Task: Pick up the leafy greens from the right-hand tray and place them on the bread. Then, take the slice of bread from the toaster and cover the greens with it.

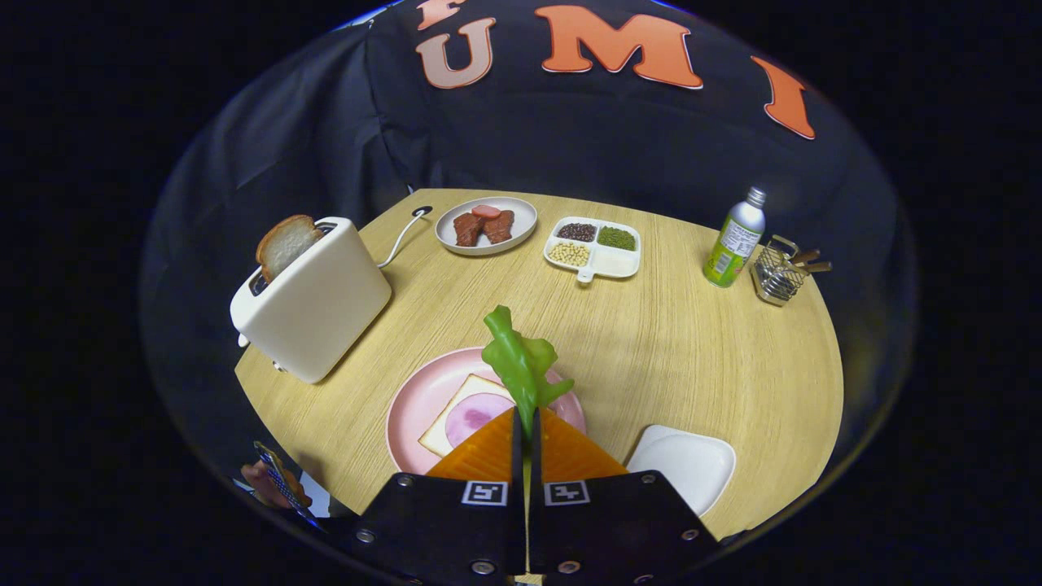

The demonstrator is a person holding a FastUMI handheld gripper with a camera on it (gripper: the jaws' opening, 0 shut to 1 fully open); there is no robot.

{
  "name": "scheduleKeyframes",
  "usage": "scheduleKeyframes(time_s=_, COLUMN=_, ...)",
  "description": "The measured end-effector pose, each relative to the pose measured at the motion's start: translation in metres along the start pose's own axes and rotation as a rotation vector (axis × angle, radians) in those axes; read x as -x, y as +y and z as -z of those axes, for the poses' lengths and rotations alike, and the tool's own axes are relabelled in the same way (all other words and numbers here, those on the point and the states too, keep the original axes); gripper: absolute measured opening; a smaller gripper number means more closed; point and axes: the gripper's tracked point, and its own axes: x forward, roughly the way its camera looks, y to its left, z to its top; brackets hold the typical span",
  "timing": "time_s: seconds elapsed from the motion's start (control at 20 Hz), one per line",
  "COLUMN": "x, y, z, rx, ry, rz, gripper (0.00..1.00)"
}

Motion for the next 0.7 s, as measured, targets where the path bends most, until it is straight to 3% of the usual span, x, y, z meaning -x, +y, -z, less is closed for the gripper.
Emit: scheduleKeyframes(time_s=0.7, x=-0.045, y=0.046, z=0.035, rx=0.055, ry=0.134, rz=-0.059, gripper=0.03)
